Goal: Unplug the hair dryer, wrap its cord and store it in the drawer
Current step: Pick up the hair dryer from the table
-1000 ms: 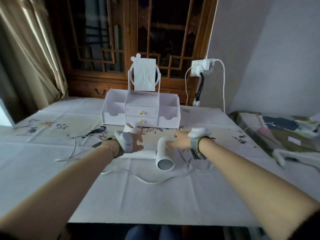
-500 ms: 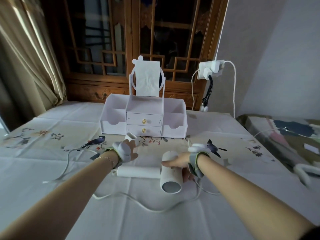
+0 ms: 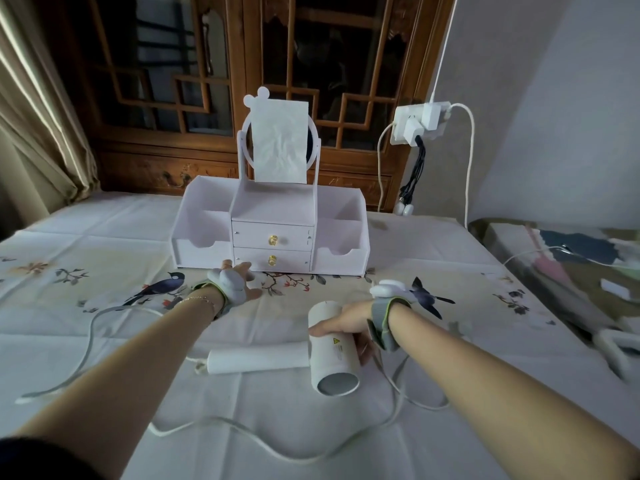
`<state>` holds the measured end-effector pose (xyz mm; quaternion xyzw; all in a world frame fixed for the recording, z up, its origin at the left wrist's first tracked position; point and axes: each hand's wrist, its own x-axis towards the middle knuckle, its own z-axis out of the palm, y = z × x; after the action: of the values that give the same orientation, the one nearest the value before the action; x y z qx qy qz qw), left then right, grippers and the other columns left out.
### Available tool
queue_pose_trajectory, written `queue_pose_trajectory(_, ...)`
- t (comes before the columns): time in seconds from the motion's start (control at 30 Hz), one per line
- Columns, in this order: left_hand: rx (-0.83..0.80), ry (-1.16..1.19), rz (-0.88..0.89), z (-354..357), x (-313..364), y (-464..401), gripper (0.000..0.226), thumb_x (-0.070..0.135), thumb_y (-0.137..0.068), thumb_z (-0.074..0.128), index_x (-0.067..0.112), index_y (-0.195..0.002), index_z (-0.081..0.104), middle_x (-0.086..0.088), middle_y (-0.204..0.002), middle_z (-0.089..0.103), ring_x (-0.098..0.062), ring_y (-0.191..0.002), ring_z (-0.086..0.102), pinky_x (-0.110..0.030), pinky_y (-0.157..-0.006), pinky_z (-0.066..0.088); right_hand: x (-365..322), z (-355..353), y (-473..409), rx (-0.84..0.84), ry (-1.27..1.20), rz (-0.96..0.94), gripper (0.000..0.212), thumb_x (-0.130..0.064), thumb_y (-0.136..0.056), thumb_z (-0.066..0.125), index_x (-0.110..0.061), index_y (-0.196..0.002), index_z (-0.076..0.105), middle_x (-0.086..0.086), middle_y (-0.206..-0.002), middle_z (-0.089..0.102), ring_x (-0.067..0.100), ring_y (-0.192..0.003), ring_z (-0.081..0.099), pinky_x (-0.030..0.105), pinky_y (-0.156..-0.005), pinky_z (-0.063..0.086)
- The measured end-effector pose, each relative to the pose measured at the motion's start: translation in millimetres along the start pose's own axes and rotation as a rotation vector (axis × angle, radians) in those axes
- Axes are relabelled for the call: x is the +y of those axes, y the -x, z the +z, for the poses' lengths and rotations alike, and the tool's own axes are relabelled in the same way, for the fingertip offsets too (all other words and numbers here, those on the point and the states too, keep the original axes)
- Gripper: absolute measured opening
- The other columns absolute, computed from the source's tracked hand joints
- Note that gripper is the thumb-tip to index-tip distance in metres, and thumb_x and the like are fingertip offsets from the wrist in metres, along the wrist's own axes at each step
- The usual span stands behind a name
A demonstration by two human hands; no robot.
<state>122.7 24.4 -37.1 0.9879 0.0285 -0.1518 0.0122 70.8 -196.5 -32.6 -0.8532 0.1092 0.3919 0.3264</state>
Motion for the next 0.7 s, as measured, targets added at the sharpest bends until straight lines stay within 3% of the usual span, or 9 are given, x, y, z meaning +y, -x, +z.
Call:
queue_pose_trajectory(0.1,0.105,0.245,-0.005,13,-1,-16,0.064,0.039,-0.089,0.058,0.011,-0.14,0.032,-0.01,-0.146,0.036,-0.025,-0.134,0.038,-0.026,-0.089,0.034,-2,-1,-3,0.037,-0.006,-0.019,0.06,-0.051,-0.069,0.073,-0.012,-0.112,0.058,0.009,-0.089,0.068,0.024,-0.071,0.068,0.031,-0.058,0.054)
queue_pose_trajectory(0.2,0.138,0.342,-0.002,16,-2,-17,0.058,0.031,-0.083,0.067,0.007,-0.131,0.041,-0.018,-0.137,0.042,-0.026,-0.118,0.05,-0.022,-0.064,0.034,-4,-1,0,0.085,-0.021,-0.059,0.043,-0.048,-0.069,0.074,-0.016,-0.093,0.057,0.008,-0.084,0.067,0.023,-0.066,0.067,0.029,-0.056,0.054)
queue_pose_trajectory(0.23,0.116,0.323,0.002,15,-1,-16,0.056,0.033,-0.085,0.064,0.008,-0.13,0.041,-0.014,-0.136,0.044,-0.023,-0.116,0.05,-0.021,-0.067,0.036,-5,-1,0,0.109,-0.016,-0.063,0.044,-0.049,-0.066,0.075,-0.017,-0.088,0.056,0.008,-0.085,0.067,0.025,-0.068,0.068,0.031,-0.06,0.056)
queue_pose_trajectory(0.33,0.11,0.276,-0.026,8,-3,-2,0.057,0.048,-0.086,0.054,0.017,-0.13,0.037,-0.004,-0.134,0.045,-0.023,-0.117,0.05,-0.03,-0.096,0.037,-6,-3,2,0.209,0.063,-0.105,0.067,-0.062,-0.044,0.073,-0.02,-0.095,0.06,0.007,-0.098,0.07,0.027,-0.085,0.07,0.038,-0.081,0.057)
queue_pose_trajectory(0.37,0.12,0.289,-0.041,5,-5,2,0.06,0.052,-0.084,0.054,0.019,-0.131,0.036,-0.005,-0.134,0.044,-0.025,-0.118,0.051,-0.034,-0.1,0.037,-7,-4,2,0.252,0.096,-0.12,0.074,-0.065,-0.04,0.072,-0.021,-0.098,0.062,0.005,-0.099,0.071,0.026,-0.088,0.07,0.039,-0.084,0.057)
queue_pose_trajectory(0.43,0.149,0.371,-0.041,1,-10,5,0.07,0.056,-0.079,0.057,0.019,-0.134,0.035,-0.008,-0.135,0.045,-0.028,-0.118,0.053,-0.039,-0.103,0.038,-9,-7,10,0.335,0.13,-0.151,0.067,-0.064,-0.044,0.074,-0.02,-0.094,0.061,0.001,-0.094,0.068,0.021,-0.085,0.067,0.034,-0.081,0.056)
queue_pose_trajectory(0.53,0.15,0.494,-0.024,-6,-17,12,0.084,0.064,-0.07,0.058,0.017,-0.136,0.035,-0.01,-0.136,0.048,-0.031,-0.118,0.054,-0.043,-0.101,0.041,-12,-9,32,0.437,0.146,-0.199,0.064,-0.057,-0.051,0.076,-0.018,-0.097,0.057,-0.001,-0.098,0.062,0.02,-0.091,0.062,0.032,-0.086,0.054)
queue_pose_trajectory(0.6,0.156,0.667,-0.001,-18,-14,28,0.087,0.061,-0.065,0.061,0.014,-0.134,0.038,-0.012,-0.135,0.048,-0.033,-0.111,0.055,-0.043,-0.091,0.05,-14,-10,44,0.497,0.147,-0.229,0.063,-0.051,-0.056,0.078,-0.016,-0.102,0.052,0.0,-0.101,0.057,0.02,-0.094,0.058,0.033,-0.09,0.052)
queue_pose_trajectory(0.7,0.137,1.051,0.018,-37,-4,55,0.06,0.032,-0.083,0.068,0.007,-0.132,0.043,-0.017,-0.136,0.045,-0.03,-0.107,0.052,-0.033,-0.068,0.054,-19,-13,61,0.539,0.107,-0.32,0.066,-0.04,-0.059,0.081,-0.016,-0.11,0.048,0.001,-0.115,0.059,0.021,-0.101,0.057,0.036,-0.093,0.05)
